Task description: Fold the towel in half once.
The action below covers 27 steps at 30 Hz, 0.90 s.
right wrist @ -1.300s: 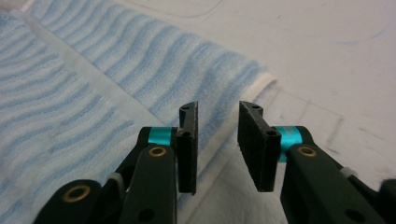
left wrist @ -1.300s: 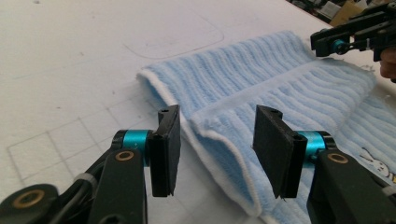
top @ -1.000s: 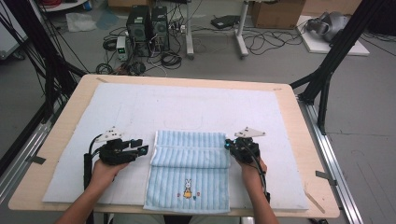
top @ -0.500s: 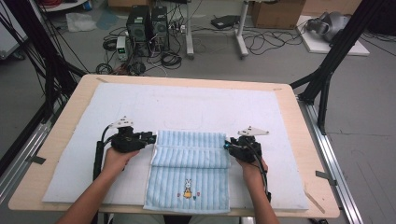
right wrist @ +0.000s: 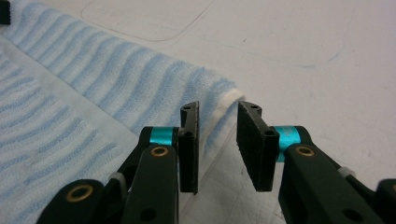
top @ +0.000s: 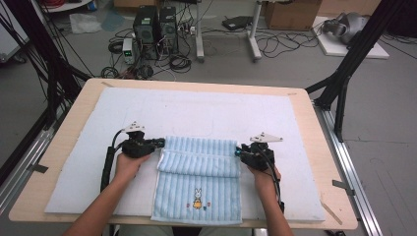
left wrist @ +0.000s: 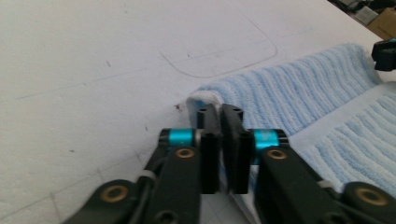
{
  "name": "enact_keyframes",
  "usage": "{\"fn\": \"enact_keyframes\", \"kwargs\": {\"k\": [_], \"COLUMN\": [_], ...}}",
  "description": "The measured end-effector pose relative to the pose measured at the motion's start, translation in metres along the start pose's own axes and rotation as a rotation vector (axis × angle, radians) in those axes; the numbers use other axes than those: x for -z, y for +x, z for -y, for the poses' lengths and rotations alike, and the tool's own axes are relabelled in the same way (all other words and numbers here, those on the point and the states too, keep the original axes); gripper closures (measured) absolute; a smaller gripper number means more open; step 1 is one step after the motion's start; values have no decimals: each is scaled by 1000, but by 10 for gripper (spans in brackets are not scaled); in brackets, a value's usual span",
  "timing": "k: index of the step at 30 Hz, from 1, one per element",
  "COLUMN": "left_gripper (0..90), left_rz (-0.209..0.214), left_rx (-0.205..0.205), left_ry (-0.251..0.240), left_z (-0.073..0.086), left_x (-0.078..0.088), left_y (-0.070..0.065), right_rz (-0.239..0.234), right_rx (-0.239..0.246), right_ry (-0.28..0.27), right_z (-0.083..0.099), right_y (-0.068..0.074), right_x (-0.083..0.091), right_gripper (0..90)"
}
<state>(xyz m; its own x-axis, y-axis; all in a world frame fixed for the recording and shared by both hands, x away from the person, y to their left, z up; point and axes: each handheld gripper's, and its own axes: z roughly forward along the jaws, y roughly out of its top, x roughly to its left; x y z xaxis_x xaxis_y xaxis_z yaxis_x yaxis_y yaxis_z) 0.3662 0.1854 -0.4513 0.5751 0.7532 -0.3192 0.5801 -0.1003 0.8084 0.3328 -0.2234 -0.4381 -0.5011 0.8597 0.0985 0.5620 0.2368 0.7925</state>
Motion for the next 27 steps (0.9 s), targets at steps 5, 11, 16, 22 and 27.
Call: {"fn": "enact_keyframes", "kwargs": {"k": [5, 11, 16, 22, 27], "left_gripper": [556, 680, 840, 859, 859], "left_rz": [23, 52, 50, 17, 6], "left_rx": [-23, -109, -111, -102, -66], "left_ry": [55, 106, 115, 109, 94], "left_z": [1, 3, 2, -15, -27], "left_x": [2, -6, -8, -15, -26], "left_y": [0, -10, -12, -6, 5], "right_rz": [-45, -21, -82, -47, -26], "right_rx": [-29, 16, 42, 20, -8], "right_ry": [27, 87, 100, 70, 48], "right_z": [1, 2, -2, -12, -22], "right_y": [1, 4, 8, -1, -8], "right_x": [-5, -14, -18, -29, -39], "right_gripper": [542, 605, 846, 853, 852]}}
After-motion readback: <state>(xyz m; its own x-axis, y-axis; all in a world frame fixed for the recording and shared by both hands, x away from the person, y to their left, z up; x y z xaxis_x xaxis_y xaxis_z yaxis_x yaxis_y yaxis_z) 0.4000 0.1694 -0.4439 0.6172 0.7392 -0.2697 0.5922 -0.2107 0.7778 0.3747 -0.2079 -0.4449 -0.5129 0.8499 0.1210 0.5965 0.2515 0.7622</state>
